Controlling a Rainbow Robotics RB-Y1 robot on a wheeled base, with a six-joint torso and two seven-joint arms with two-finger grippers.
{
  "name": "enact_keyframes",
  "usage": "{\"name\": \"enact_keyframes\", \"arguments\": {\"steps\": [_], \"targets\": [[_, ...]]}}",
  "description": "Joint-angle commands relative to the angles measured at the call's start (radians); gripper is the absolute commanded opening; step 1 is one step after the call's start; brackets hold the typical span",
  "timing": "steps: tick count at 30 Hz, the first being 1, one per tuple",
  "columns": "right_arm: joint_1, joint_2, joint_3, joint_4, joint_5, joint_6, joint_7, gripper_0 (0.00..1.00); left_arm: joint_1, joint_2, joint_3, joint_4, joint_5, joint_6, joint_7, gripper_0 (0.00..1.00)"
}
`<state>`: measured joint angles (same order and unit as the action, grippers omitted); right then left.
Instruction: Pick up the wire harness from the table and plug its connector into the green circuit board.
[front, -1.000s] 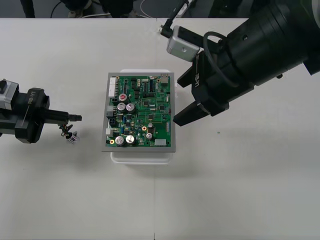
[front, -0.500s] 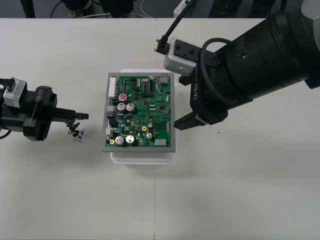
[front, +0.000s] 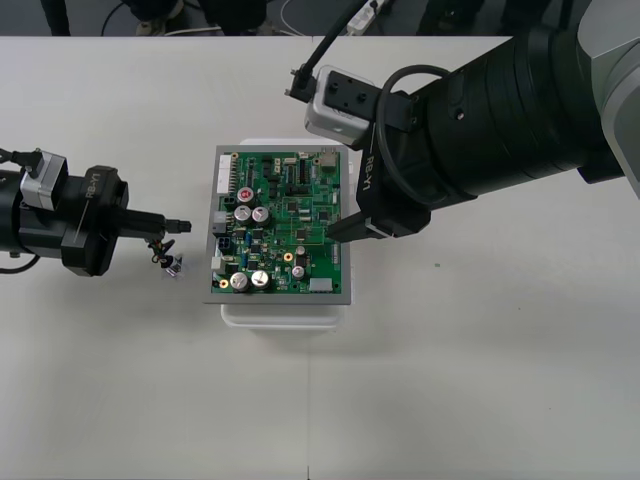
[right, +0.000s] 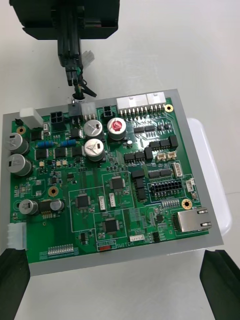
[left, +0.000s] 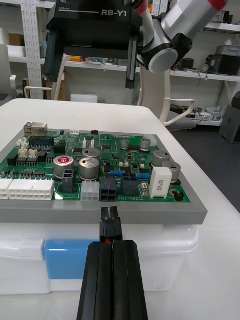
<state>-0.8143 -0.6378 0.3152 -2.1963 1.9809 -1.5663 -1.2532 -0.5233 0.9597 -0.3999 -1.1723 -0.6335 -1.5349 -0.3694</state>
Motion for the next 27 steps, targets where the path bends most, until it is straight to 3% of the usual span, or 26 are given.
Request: {"name": "enact_keyframes", "arguments": {"steps": [1, 14, 27], "targets": [[0.006, 0.027, 0.001, -0.048, 0.039, -0.004, 0.057, 1.00, -0.052, -0.022, 0.001, -0.004, -0.006, -0.036, 0.006, 0.00], [0.007, 0.021, 0.081, -0.059, 0.116, -0.004, 0.060, 1.00, -0.060, -0.035, 0.001, -0.003, -0.032, -0.036, 0.009, 0.00], [-0.002, 0.015, 0.085, -0.057, 0.101, -0.004, 0.081, 1.00, -0.064, -0.053, 0.001, -0.004, -0.041, -0.036, 0.014, 0.00]]}}
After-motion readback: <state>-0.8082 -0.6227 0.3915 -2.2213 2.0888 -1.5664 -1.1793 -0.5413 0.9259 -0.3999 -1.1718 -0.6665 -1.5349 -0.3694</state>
